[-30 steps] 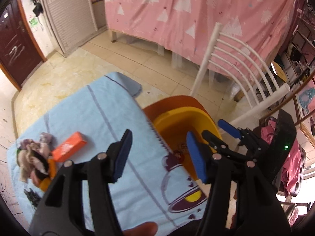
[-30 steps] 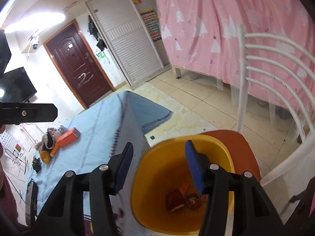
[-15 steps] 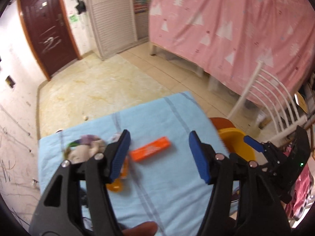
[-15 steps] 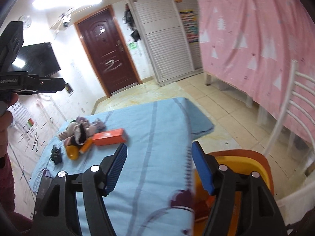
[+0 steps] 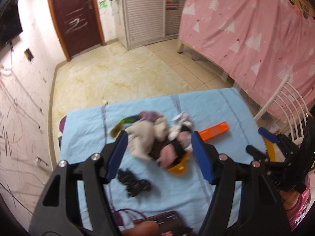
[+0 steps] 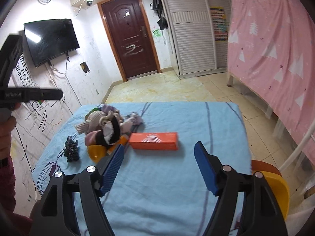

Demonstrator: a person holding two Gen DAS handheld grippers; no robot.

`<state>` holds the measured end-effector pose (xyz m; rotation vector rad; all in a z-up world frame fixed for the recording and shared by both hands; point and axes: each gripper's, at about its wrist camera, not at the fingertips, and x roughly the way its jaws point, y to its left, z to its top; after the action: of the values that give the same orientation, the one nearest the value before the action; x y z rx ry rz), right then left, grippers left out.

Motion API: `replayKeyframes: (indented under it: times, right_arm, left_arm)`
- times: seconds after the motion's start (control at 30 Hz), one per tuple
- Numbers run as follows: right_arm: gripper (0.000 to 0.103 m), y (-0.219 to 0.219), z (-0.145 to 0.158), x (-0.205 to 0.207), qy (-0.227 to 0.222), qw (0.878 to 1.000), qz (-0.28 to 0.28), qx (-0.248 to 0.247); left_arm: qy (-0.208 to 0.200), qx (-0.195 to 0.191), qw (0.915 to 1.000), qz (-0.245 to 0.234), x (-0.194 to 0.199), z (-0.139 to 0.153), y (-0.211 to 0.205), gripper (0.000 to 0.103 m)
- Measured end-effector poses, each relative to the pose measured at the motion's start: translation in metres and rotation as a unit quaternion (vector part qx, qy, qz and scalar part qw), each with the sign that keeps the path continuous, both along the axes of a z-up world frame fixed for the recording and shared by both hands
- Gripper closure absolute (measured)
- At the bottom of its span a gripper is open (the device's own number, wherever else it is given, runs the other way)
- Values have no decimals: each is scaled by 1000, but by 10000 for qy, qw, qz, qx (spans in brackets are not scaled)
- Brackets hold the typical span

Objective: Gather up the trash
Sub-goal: 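Move both open tools back over the bedsheet toward the black plastic bag, then grasp the black plastic bag with the left tool while the right tool grasps the long orange box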

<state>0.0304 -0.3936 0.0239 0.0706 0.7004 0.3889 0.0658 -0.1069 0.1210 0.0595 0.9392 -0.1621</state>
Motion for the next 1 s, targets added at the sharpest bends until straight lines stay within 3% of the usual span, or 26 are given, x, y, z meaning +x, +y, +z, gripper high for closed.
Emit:
replayKeyframes:
  times: [0.3,0.57,0.73,0.87,1.0]
  right_arm:
    - [31,35,-11,24,212,9994,-59,-270]
    - [30,53,-31,42,431,9975,-215,-518]
    - [29,61,-41,56,575,9962,-226,-617]
    - [23,73,-46,69,621,9949,-204,-764]
    - [20,82,-49,77,527,9909,-363,-1185]
  left_arm:
    - [500,-335,9979,252,-7,-60,52,39]
    - [963,-406,9945,101,-3,-112,61,35]
    - [1024,-573,9931,-5,-1,-124,61,35]
    - [1144,-595,9916,-38,1,-136,62,35]
    - [1015,-565,9932,-20,2,-138,62,35]
